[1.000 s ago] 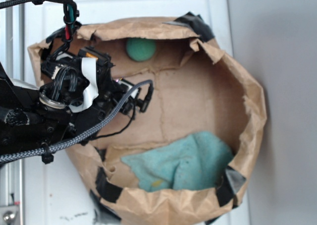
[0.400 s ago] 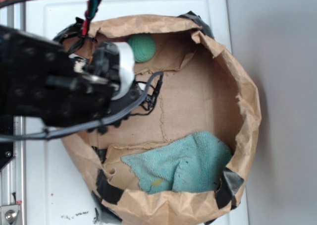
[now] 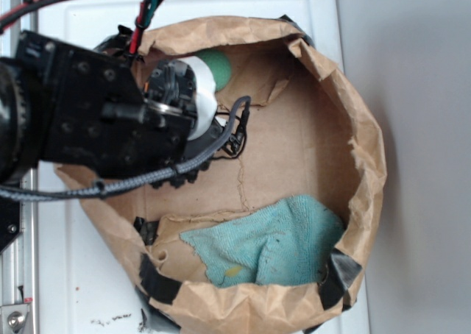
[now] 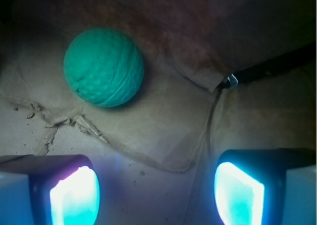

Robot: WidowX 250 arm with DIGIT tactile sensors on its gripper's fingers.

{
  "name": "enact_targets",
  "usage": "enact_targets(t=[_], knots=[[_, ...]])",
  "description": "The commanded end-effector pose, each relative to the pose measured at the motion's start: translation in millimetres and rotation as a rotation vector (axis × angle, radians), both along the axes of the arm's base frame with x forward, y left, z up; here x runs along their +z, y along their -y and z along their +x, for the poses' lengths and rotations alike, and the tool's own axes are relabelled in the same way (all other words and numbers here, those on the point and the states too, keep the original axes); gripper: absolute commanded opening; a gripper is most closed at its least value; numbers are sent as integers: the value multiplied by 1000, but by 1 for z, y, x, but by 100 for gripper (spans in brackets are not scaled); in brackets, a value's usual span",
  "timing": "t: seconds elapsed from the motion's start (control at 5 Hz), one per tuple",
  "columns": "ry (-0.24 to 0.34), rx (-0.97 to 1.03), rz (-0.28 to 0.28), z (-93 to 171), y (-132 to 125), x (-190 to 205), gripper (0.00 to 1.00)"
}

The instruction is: Grab the green ball.

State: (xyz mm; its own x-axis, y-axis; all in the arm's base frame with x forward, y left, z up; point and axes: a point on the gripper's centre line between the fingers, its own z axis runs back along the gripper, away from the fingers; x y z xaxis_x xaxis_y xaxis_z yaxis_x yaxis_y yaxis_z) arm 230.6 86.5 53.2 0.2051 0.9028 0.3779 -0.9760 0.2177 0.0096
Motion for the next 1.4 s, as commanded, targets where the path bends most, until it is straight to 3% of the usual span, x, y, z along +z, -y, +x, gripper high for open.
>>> enact_targets(t=[0.0,0.2,0.6,1.2], knots=[[114,65,-30,5,-6,15,100],[127,83,-11,6,-2,21,100],[127,106,-34,10,5,34,100],[169,124,-64,39,25,25,100]])
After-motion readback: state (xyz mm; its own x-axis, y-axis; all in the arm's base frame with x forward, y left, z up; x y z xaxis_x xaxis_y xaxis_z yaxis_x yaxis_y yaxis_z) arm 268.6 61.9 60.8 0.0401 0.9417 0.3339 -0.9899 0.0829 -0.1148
